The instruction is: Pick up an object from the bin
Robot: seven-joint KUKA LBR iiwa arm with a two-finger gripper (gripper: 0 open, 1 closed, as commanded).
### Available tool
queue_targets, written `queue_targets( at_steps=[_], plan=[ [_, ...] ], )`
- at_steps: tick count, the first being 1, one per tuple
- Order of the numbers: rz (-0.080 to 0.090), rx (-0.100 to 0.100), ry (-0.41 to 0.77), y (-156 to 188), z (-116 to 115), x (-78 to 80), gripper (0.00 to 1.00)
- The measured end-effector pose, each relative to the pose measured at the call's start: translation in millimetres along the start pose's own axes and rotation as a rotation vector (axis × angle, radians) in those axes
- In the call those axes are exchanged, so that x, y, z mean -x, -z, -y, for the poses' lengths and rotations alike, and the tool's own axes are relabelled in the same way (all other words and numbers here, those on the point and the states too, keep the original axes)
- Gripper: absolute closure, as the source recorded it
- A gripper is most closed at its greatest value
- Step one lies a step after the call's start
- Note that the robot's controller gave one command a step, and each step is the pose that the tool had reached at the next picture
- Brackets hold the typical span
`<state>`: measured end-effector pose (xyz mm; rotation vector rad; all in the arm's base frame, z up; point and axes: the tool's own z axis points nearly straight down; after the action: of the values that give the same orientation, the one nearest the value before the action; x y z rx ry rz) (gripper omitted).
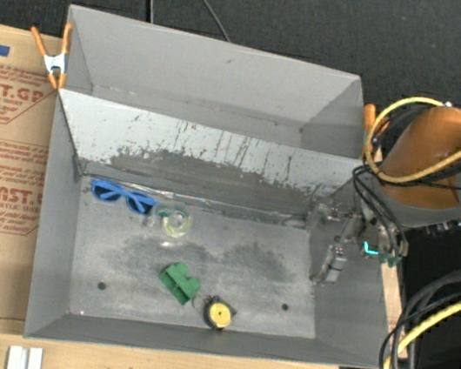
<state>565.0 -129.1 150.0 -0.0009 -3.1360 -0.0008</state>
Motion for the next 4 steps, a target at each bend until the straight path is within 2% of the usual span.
queue_targets(
  at_steps=[1,2,3,4],
  plan=[
    [0.008,-0.001,0.581,-56,-40,-82.6,0.0],
    [0.02,-0.008,0.738,-79,-84,-77.3,0.0],
    [0.018,-0.007,0.902,-79,-132,-81.7,0.0],
    [0.006,-0.001,1.062,-81,-161,-79.1,0.0]
  ],
)
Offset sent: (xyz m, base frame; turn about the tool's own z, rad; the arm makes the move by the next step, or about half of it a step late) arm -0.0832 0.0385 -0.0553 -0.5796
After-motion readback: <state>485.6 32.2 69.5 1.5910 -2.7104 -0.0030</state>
